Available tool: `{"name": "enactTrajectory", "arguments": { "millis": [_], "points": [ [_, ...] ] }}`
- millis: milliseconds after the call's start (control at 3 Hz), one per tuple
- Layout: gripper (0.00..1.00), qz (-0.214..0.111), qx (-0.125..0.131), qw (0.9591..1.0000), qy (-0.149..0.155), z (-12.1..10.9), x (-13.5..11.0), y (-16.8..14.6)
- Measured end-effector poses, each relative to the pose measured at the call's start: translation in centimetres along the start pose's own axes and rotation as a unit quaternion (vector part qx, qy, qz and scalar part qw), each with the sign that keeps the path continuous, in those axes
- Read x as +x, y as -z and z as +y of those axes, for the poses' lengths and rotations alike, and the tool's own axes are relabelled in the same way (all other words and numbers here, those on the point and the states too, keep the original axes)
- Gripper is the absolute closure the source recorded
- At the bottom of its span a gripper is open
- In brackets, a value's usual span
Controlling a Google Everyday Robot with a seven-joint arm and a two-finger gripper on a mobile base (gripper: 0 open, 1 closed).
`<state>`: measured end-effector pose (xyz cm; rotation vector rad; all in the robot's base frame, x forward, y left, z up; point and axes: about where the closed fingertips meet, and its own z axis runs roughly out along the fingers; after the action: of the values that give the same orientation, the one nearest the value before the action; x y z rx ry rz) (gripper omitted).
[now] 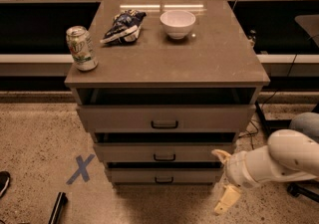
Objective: Open bottom drawer
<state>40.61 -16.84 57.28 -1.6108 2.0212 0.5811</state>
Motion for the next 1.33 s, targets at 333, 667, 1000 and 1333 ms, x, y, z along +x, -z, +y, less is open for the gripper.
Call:
{"name": "enactTrajectory", "arguments": {
  "millis": [333,667,1000,1333],
  "points": [
    [0.0,0.022,-0.014,0.999,0.036,-1.1,3.4,-6.3],
    [0.0,0.051,-0.014,0.9955,0.078,-1.5,8.3,-11.8],
    [0.0,0.059,0.042,0.9973,0.011,-3.3,10.1,-11.2],
    [0.0,0.058,0.051,0.997,0.003,-3.7,10.1,-11.2]
  ]
}}
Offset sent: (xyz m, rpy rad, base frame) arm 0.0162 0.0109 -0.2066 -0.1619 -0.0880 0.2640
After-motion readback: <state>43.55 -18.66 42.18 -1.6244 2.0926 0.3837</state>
